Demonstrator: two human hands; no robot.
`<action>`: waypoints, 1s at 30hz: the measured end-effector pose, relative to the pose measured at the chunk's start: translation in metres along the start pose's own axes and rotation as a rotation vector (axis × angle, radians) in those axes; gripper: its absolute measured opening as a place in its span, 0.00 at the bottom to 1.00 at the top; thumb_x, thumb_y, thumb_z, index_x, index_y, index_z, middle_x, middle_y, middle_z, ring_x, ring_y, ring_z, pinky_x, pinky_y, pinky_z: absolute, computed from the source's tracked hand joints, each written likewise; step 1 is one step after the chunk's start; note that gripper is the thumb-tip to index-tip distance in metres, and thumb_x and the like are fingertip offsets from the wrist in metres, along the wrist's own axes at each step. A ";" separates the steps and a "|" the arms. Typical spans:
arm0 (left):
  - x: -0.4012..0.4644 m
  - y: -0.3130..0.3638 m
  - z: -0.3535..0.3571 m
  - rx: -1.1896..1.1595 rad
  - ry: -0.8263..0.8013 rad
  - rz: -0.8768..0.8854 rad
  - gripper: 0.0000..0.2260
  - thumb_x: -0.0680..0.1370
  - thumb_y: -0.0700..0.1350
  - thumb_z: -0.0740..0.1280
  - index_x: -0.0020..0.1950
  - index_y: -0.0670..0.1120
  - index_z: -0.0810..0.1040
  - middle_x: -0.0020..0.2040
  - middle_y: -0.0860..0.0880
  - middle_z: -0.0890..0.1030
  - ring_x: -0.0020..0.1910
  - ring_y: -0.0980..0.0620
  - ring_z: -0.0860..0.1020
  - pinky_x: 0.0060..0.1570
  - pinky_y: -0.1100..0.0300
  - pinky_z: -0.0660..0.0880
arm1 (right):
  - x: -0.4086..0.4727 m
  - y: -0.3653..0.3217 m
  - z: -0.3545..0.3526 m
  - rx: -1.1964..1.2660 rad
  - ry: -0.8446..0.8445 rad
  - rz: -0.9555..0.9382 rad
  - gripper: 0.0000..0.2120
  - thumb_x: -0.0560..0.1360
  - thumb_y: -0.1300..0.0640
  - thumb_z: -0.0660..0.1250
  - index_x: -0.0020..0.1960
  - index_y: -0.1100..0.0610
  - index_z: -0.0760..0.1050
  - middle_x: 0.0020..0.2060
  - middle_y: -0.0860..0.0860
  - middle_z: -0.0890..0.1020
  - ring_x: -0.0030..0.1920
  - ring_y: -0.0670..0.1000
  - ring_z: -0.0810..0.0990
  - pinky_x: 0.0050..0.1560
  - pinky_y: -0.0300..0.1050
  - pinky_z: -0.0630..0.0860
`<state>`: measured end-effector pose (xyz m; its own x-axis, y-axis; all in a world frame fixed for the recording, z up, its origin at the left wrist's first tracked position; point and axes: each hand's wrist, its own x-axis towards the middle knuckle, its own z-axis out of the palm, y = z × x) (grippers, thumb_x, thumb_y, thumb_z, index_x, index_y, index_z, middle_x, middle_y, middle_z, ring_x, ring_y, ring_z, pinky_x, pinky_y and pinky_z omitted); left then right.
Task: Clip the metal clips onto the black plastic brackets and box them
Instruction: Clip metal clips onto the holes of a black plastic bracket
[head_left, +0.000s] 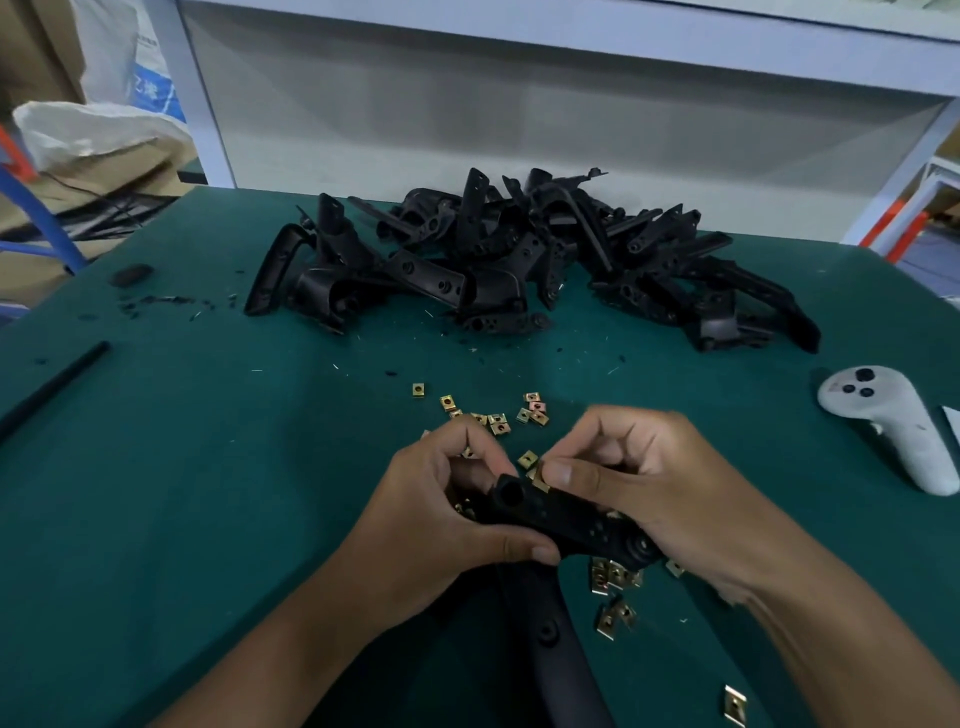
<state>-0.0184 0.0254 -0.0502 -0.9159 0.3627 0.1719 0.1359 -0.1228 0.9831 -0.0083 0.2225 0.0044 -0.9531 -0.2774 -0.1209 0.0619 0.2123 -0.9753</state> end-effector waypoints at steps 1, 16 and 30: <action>0.000 0.000 0.000 0.000 -0.001 -0.002 0.20 0.58 0.43 0.85 0.39 0.55 0.77 0.36 0.49 0.84 0.37 0.53 0.83 0.37 0.61 0.79 | 0.000 0.000 0.000 -0.006 -0.005 -0.003 0.06 0.73 0.51 0.74 0.43 0.54 0.83 0.39 0.53 0.87 0.37 0.45 0.83 0.37 0.33 0.76; 0.002 0.004 -0.001 -0.151 -0.066 -0.021 0.17 0.60 0.34 0.80 0.39 0.51 0.80 0.35 0.49 0.84 0.34 0.57 0.82 0.36 0.67 0.78 | -0.001 0.004 0.002 0.009 -0.026 -0.051 0.06 0.73 0.50 0.72 0.42 0.51 0.83 0.41 0.53 0.87 0.38 0.46 0.83 0.37 0.34 0.77; 0.004 0.005 -0.005 -0.069 0.064 0.062 0.17 0.64 0.40 0.80 0.49 0.54 0.83 0.43 0.52 0.86 0.43 0.57 0.83 0.44 0.67 0.79 | 0.022 0.038 -0.018 -0.386 0.312 -0.207 0.10 0.81 0.46 0.65 0.51 0.44 0.85 0.48 0.40 0.85 0.51 0.40 0.81 0.50 0.36 0.76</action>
<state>-0.0231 0.0217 -0.0450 -0.9292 0.2925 0.2259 0.1691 -0.2070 0.9636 -0.0325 0.2409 -0.0325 -0.9802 -0.0711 0.1847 -0.1941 0.5281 -0.8267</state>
